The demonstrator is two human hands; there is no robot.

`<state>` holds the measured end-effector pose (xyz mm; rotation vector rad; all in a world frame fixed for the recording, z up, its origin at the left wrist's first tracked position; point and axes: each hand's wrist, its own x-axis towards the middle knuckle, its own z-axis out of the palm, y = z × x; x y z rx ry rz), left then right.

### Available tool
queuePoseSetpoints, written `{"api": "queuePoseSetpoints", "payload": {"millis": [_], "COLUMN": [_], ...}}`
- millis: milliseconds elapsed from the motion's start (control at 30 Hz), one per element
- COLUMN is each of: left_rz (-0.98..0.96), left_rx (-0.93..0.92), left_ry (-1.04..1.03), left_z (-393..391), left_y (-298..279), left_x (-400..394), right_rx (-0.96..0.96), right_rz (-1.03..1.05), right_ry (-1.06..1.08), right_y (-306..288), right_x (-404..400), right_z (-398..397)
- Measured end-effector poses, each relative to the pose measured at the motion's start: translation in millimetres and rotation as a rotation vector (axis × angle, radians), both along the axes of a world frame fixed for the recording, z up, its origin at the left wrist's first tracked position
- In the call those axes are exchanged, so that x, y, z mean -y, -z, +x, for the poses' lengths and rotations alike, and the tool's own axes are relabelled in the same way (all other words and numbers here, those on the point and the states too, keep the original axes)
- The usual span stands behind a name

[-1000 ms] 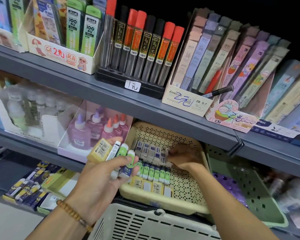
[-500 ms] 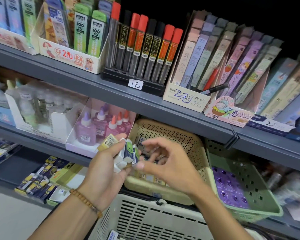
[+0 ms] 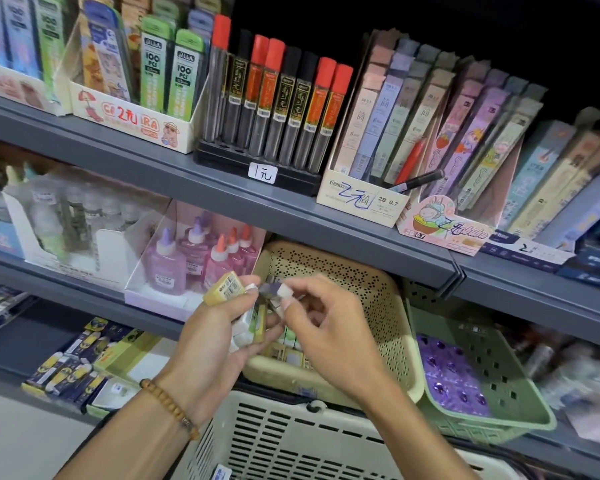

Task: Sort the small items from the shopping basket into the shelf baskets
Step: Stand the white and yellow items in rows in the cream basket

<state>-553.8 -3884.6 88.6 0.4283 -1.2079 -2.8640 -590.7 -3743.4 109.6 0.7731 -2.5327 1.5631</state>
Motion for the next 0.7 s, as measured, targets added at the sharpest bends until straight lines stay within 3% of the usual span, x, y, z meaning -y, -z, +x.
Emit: {"api": "queuePoseSetpoints", "payload": {"millis": [567,700], "left_rz": [-0.296,-0.290], "left_rx": [0.019,0.014], "left_ry": [0.160,0.140], "left_z": [-4,-5], "left_y": [-5,-6], "left_x": [-3,6], "right_rx": [0.454,0.664], "right_rz": [-0.283,-0.153], "right_ry": [0.213,0.252], "right_y": [15,29], "right_x": [-16,-29], "right_z": [-31,-51]}}
